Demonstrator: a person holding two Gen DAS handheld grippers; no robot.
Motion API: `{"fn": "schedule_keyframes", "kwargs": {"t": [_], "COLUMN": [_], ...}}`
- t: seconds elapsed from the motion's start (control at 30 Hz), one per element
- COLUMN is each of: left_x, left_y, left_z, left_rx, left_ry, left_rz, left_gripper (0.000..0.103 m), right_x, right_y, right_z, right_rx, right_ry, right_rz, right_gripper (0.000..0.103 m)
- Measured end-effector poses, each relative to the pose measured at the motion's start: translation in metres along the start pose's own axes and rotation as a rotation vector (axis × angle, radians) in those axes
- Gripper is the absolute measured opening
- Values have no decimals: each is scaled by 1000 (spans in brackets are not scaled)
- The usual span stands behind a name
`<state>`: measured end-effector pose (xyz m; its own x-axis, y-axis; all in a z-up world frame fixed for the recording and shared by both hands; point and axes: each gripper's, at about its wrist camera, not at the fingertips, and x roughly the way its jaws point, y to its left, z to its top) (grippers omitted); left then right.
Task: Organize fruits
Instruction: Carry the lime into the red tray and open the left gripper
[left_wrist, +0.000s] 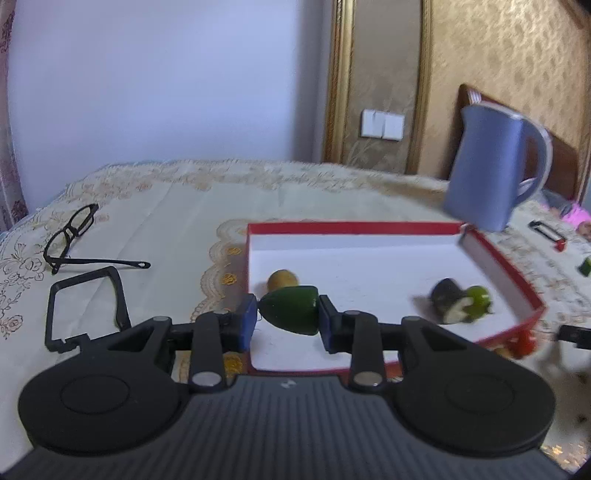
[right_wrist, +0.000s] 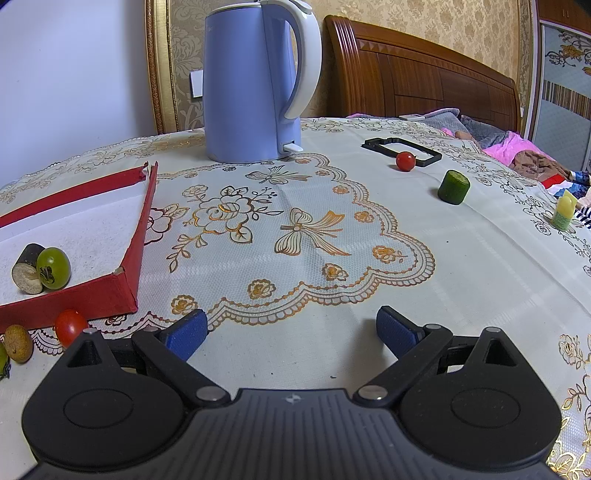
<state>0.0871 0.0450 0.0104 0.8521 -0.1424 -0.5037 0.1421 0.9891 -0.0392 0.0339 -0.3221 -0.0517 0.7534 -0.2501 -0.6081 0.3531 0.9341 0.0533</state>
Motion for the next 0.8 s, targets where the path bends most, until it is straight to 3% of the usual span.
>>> {"fn": "schedule_keyframes", "kwargs": {"t": [0.17, 0.3, 0.63, 0.73, 0.8], "left_x": [21, 23, 36, 35, 29], "left_y": [-4, -7, -12, -14, -13], "left_z": [-2, -3, -11, -13, -14], "left_rx": [29, 29, 46, 59, 54], "left_ry": [5, 5, 39, 35, 22], "left_rz": [56, 22, 26, 20, 21], "left_gripper": [32, 32, 32, 38, 50], "right_x": [0, 0, 0, 0, 0], "right_y": [0, 0, 0, 0, 0], "right_z": [0, 0, 0, 0, 0], "right_rx": [0, 0, -1, -1, -1], "right_ry": [0, 0, 0, 0, 0], "right_rz": [0, 0, 0, 0, 0], "right_gripper": [99, 99, 99, 99, 99]}}
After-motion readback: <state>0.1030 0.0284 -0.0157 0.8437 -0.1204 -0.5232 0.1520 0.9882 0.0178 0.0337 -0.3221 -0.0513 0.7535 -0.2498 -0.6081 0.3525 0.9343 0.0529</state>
